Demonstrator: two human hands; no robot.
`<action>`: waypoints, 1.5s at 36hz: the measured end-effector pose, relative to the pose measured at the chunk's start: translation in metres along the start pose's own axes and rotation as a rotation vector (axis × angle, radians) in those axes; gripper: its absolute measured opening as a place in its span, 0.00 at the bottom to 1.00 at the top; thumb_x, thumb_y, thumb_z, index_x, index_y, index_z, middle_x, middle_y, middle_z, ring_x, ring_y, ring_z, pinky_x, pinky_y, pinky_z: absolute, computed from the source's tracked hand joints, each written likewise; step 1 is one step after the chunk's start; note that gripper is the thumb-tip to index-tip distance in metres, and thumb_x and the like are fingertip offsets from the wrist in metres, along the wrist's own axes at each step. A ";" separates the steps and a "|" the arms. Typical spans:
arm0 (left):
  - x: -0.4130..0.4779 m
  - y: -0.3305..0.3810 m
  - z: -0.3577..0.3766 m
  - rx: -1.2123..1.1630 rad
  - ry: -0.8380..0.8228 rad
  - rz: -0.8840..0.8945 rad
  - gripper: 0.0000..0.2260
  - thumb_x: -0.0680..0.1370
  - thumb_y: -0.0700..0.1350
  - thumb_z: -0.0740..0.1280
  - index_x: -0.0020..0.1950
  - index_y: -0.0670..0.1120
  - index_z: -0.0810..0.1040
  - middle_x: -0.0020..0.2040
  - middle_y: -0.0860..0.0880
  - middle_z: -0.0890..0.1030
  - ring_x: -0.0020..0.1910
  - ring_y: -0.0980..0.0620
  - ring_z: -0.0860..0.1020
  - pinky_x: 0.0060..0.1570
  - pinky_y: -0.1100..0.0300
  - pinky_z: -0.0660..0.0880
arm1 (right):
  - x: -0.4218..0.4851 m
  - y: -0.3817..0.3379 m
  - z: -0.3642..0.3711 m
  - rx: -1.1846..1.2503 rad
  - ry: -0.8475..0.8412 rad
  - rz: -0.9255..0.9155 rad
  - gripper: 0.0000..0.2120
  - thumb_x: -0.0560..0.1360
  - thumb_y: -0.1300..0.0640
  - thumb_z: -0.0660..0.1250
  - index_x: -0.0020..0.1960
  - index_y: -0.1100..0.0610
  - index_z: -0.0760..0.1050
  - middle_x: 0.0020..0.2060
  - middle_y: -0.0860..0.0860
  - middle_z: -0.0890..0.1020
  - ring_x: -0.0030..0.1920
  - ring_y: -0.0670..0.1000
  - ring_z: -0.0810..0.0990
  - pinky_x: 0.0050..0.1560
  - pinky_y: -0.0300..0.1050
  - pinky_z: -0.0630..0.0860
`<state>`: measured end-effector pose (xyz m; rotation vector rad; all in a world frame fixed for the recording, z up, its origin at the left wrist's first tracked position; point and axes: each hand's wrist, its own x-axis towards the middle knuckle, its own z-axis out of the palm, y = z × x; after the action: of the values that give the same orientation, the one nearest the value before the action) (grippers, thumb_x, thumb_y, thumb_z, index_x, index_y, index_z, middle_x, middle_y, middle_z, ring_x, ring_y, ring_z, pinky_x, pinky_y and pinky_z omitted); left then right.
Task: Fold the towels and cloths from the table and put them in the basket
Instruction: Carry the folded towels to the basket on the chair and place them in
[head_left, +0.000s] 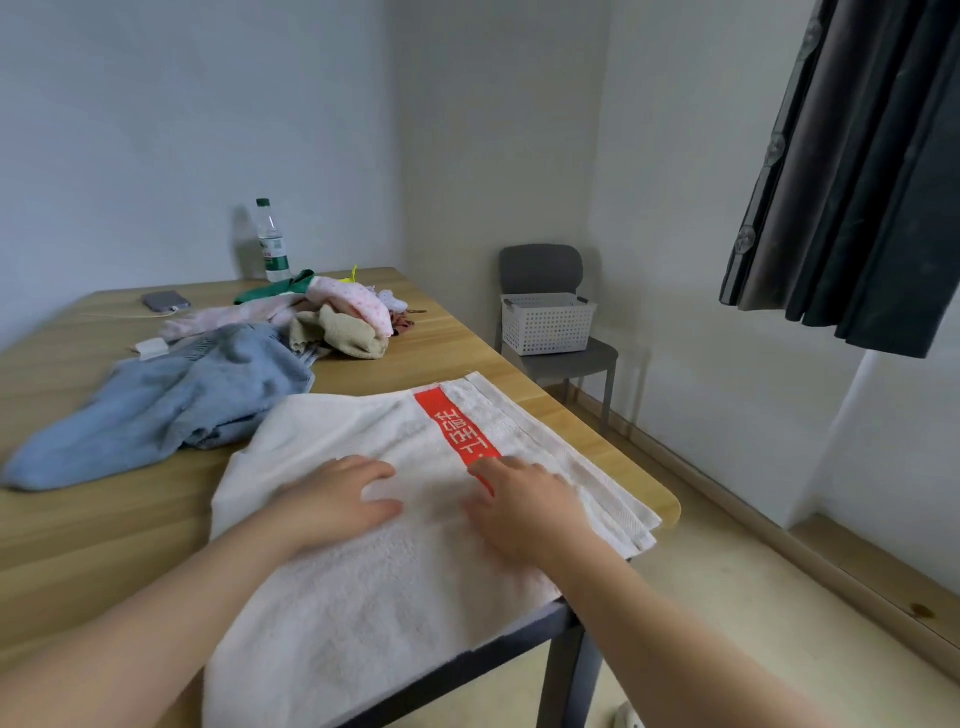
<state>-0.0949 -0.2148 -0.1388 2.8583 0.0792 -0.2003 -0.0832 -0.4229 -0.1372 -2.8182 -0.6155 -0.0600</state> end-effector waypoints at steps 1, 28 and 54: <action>-0.003 -0.008 0.001 -0.033 -0.007 0.009 0.23 0.77 0.61 0.59 0.71 0.60 0.63 0.74 0.59 0.58 0.73 0.57 0.56 0.71 0.49 0.56 | 0.000 -0.001 0.004 -0.001 -0.054 0.009 0.21 0.80 0.43 0.53 0.71 0.45 0.64 0.69 0.47 0.69 0.67 0.53 0.68 0.64 0.52 0.64; -0.003 -0.029 -0.001 -0.293 0.767 -0.074 0.15 0.78 0.42 0.63 0.65 0.47 0.73 0.67 0.49 0.71 0.67 0.47 0.65 0.64 0.55 0.61 | 0.030 0.017 0.011 -0.064 -0.063 0.198 0.20 0.82 0.51 0.43 0.72 0.46 0.61 0.73 0.48 0.62 0.73 0.54 0.57 0.71 0.54 0.53; -0.002 -0.037 -0.011 0.235 0.556 -0.094 0.20 0.78 0.43 0.60 0.70 0.52 0.64 0.68 0.51 0.66 0.67 0.48 0.65 0.63 0.54 0.64 | 0.029 0.023 0.020 -0.033 0.064 0.169 0.20 0.82 0.49 0.44 0.71 0.45 0.63 0.72 0.44 0.64 0.72 0.50 0.59 0.70 0.50 0.53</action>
<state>-0.0985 -0.1762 -0.1375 3.0533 0.3169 0.6094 -0.0478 -0.4261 -0.1588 -2.8759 -0.3639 -0.1298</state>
